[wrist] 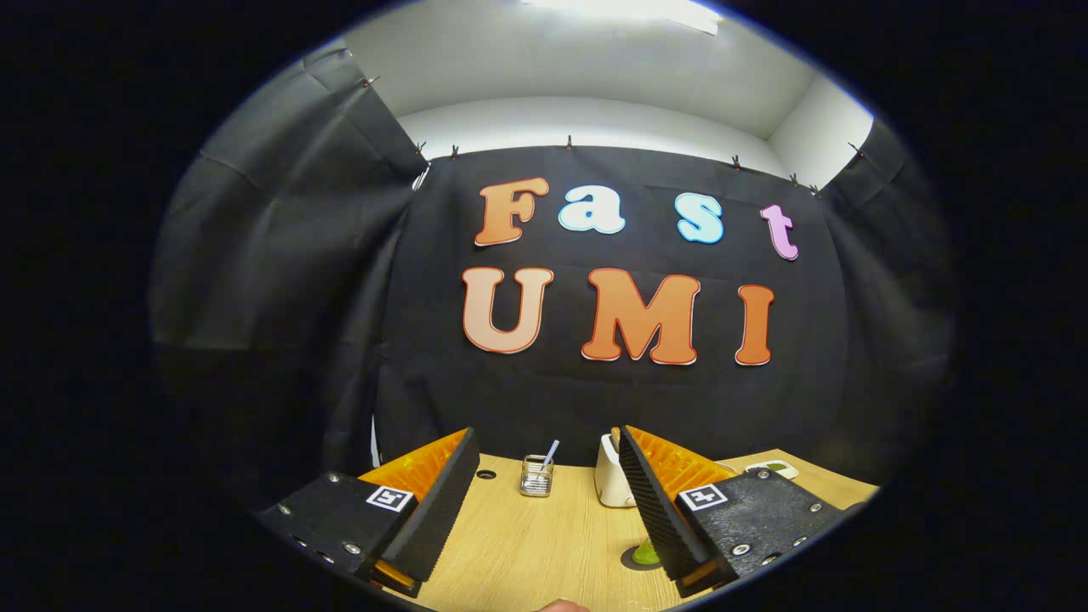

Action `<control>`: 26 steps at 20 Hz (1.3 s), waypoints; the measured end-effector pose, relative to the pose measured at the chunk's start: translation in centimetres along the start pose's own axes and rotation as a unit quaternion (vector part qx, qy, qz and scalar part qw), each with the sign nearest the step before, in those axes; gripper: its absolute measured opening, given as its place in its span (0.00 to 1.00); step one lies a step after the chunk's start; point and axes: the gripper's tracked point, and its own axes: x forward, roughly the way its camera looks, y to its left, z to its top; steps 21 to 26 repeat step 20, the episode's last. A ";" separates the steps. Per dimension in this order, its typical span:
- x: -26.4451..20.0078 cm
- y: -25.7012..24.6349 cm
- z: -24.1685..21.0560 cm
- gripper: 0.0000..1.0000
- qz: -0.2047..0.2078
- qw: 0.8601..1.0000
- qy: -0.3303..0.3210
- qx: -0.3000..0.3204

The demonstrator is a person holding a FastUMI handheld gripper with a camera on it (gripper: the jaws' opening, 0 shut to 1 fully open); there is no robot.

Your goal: Take the bottle from table, then pour the juice into the cup, finally place the bottle on the coaster

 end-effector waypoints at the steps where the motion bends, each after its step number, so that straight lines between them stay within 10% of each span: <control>1: -0.2 -0.1 0.5 0.98 -0.003 1.000 -0.008 0.010; 26: -0.9 -2.0 2.0 0.98 -0.010 0.999 -0.034 0.040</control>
